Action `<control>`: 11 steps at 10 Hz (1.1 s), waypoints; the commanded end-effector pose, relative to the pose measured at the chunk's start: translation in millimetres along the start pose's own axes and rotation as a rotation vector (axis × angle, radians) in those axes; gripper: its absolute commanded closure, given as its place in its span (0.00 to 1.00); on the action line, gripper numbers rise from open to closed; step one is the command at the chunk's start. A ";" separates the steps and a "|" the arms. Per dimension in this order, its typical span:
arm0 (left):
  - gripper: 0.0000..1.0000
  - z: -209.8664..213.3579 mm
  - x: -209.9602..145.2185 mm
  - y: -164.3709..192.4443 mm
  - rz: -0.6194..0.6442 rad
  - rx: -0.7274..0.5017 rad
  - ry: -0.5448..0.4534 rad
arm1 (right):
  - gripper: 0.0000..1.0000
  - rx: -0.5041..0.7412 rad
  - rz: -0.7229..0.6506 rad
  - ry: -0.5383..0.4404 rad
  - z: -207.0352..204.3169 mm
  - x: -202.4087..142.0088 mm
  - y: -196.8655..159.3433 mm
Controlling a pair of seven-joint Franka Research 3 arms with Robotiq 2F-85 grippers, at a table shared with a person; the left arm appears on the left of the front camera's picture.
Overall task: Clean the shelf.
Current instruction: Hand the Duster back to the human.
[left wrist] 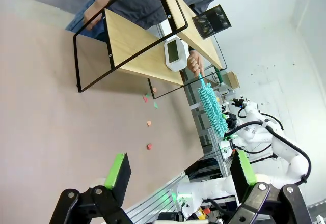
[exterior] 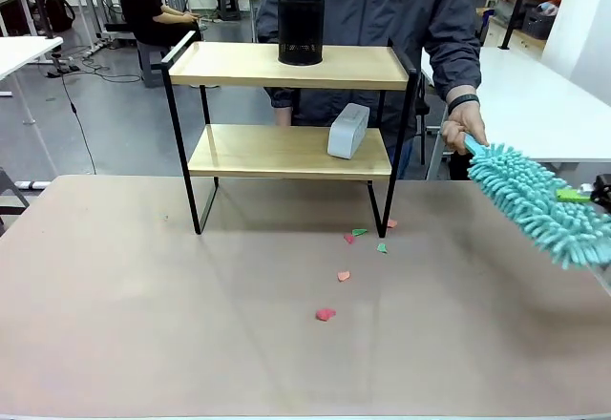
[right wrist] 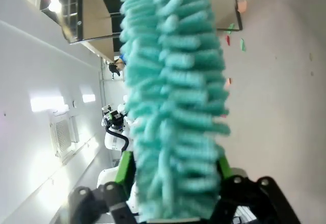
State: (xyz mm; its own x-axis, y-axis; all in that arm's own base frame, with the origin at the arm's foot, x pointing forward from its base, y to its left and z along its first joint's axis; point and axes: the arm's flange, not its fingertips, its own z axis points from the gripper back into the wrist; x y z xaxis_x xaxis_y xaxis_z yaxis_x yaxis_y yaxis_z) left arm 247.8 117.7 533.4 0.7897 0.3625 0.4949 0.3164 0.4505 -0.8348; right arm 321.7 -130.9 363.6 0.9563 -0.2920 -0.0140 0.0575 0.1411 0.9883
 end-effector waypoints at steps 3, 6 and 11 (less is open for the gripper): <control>0.00 2.2 -3.2 0.5 0.001 -0.001 0.005 | 0.00 0.060 -0.132 0.137 15.4 -83.6 79.8; 0.00 2.2 -3.2 0.5 0.001 -0.001 0.005 | 0.00 -0.012 -0.079 0.395 -77.6 -119.3 97.6; 0.00 2.2 -3.2 0.5 0.001 -0.001 0.005 | 0.00 -0.026 -0.076 0.486 -93.0 -72.7 122.7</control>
State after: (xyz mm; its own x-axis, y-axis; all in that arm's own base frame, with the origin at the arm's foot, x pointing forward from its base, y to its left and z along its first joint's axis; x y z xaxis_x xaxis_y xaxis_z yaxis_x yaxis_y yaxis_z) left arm 247.8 118.0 532.3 0.7906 0.3640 0.4925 0.3141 0.4493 -0.8363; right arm 308.6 38.8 458.8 0.9694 0.1800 -0.1668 0.1296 0.2014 0.9709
